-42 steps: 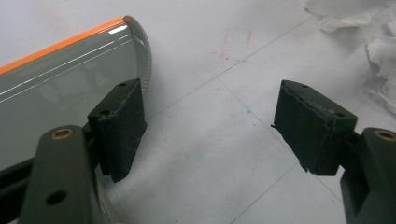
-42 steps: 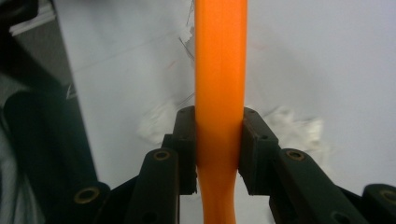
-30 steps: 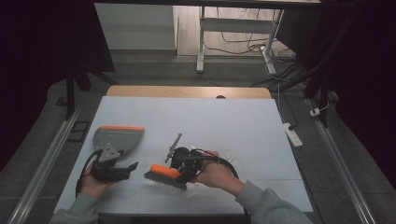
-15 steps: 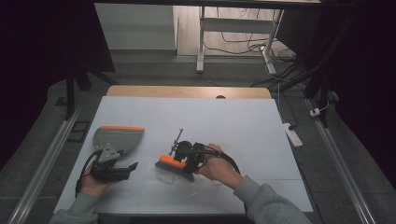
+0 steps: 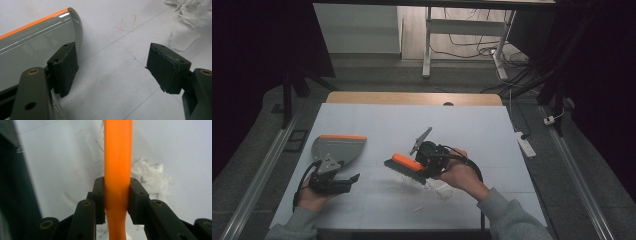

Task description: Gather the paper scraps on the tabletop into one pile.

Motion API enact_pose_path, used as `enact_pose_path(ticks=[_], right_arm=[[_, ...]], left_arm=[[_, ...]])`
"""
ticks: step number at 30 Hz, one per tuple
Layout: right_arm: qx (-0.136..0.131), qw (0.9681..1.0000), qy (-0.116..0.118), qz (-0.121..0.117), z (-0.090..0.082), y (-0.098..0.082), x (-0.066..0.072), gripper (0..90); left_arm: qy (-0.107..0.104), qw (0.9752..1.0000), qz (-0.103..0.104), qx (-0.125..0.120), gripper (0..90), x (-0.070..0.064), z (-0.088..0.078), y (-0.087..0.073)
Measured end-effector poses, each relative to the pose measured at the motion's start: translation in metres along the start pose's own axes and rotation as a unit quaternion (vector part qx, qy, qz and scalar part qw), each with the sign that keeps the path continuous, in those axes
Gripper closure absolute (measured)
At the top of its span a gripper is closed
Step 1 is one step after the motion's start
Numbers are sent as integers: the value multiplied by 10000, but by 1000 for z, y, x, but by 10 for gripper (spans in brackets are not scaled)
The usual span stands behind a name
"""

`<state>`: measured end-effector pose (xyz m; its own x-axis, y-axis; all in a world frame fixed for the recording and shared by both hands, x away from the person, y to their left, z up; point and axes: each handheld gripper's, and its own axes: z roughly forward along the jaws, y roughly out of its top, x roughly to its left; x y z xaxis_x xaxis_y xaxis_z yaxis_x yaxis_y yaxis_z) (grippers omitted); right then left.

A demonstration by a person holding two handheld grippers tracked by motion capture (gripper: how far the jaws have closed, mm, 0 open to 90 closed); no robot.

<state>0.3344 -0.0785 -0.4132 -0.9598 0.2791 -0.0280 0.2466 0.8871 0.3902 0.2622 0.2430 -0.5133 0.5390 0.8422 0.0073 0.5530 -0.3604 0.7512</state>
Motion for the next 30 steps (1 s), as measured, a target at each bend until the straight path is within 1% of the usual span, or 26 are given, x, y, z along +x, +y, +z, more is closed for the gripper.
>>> enact_pose_path(ticks=[1, 2, 4, 5, 6, 7, 9, 10, 11, 13, 14, 15, 16, 17, 18, 19, 20, 21, 22, 24, 25, 26, 28, 29, 30], right_arm=[[-30, 9999, 96, -72, -4, -5, 4, 705], [-30, 9999, 96, -72, -4, -5, 4, 705], [12, 9998, 152, -132, -4, -11, 8, 705], [114, 9995, 199, -209, -3, -17, 12, 705], [114, 9995, 199, -209, -3, -17, 12, 705], [221, 9992, 274, -211, -1, -22, 16, 705], [264, 9989, 308, -236, 0, -24, 18, 705], [385, 9979, 393, -337, 2, -29, 22, 705], [464, 9975, 424, -328, 3, -30, 25, 705], [517, 9973, 386, -363, 5, -31, 27, 705], [676, 9956, 447, -479, 9, -33, 28, 705], [676, 9956, 447, -479, 9, -33, 28, 705], [745, 9945, 428, -601, 15, -34, 27, 705], [745, 9945, 428, -601, 15, -34, 27, 705], [836, 9937, 392, -632, 18, -34, 27, 705], [821, 9942, 297, -631, 21, -33, 25, 705], [821, 9942, 297, -631, 21, -33, 25, 705], [860, 9939, 227, -650, 22, -31, 20, 705], [860, 9939, 227, -650, 22, -31, 20, 705], [898, 9940, 160, -604, 25, -27, 12, 705], [898, 9940, 160, -604, 25, -27, 12, 705], [927, 9940, 35, -577, 27, -23, 5, 705], [891, 9945, -94, -548, 28, -20, -1, 705], [891, 9945, -94, -548, 28, -20, -1, 705], [887, 9945, -148, -533, 29, -18, -5, 705]], left_arm=[[2, 10000, -2, 0, 255, 0, 0, 0], [2, 10000, -3, 5, 255, 0, 0, 0], [1, 10000, 6, 6, 255, -1, 0, 0], [7, 10000, 13, 13, 255, -1, 0, 1], [3, 10000, 11, 17, 255, -1, 0, 1], [8, 10000, 13, 18, 255, -1, 1, 1], [7, 10000, 18, 25, 255, -1, 1, 1], [7, 10000, 20, 27, 255, -1, 1, 1], [7, 10000, 19, 28, 255, -1, 1, 1], [7, 10000, 19, 24, 255, -1, 1, 1], [6, 10000, 17, 21, 255, -1, 1, 1], [4, 10000, 15, 21, 255, -1, 1, 1], [5, 10000, 17, 22, 255, -2, 2, 1], [12, 10000, 21, 28, 255, -2, 2, 1], [12, 10000, 21, 28, 255, -2, 2, 1], [7, 10000, 23, 25, 255, -2, 1, 1], [7, 10000, 23, 25, 255, -2, 1, 1], [5, 10000, 20, 22, 255, -1, 1, 1], [5, 10000, 20, 22, 255, -1, 1, 1], [4, 10000, 24, 31, 255, -1, 1, 1], [-1, 10000, 19, 27, 255, -1, 2, 1], [2, 10000, 25, 30, 255, -1, 2, 1], [-1, 10000, 21, 31, 255, -1, 2, 1], [-1, 10000, 22, 31, 255, -1, 2, 1], [-2, 10000, 24, 29, 255, -1, 2, 1]])
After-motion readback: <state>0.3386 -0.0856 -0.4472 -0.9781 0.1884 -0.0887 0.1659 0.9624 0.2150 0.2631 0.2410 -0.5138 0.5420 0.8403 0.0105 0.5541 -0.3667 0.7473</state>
